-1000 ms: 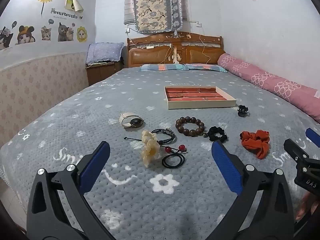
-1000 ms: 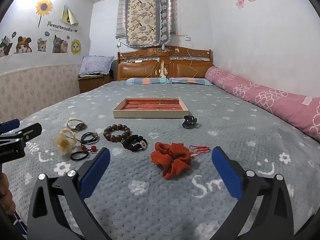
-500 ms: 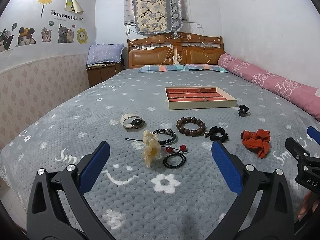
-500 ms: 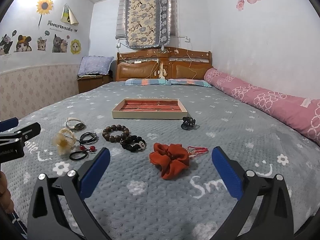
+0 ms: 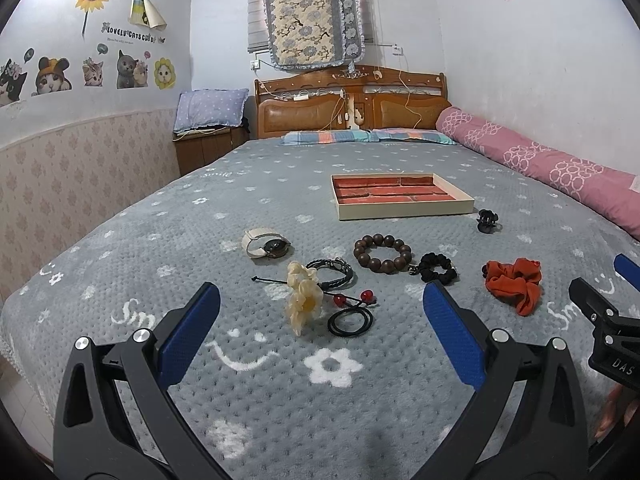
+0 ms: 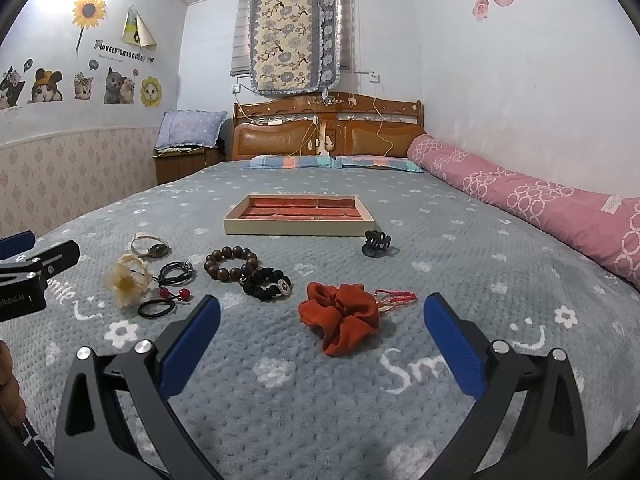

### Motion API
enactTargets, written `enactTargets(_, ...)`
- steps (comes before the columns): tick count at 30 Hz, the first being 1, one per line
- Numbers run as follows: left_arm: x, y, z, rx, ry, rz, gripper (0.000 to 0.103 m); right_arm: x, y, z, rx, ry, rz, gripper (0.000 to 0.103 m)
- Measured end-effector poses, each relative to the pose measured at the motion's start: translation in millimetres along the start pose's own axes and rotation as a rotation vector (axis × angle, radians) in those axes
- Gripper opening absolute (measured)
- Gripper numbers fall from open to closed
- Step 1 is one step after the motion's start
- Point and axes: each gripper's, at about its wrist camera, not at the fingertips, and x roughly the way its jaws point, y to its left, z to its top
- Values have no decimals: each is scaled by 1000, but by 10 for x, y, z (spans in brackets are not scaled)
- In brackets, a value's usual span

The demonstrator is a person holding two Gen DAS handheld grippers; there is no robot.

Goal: Organize jewelry

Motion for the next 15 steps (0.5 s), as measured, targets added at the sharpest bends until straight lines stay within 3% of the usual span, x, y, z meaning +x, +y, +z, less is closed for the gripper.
enactTargets(15,-16,8,10,0,-2,1,98,4,25,-36,-4,-3,-1,99)
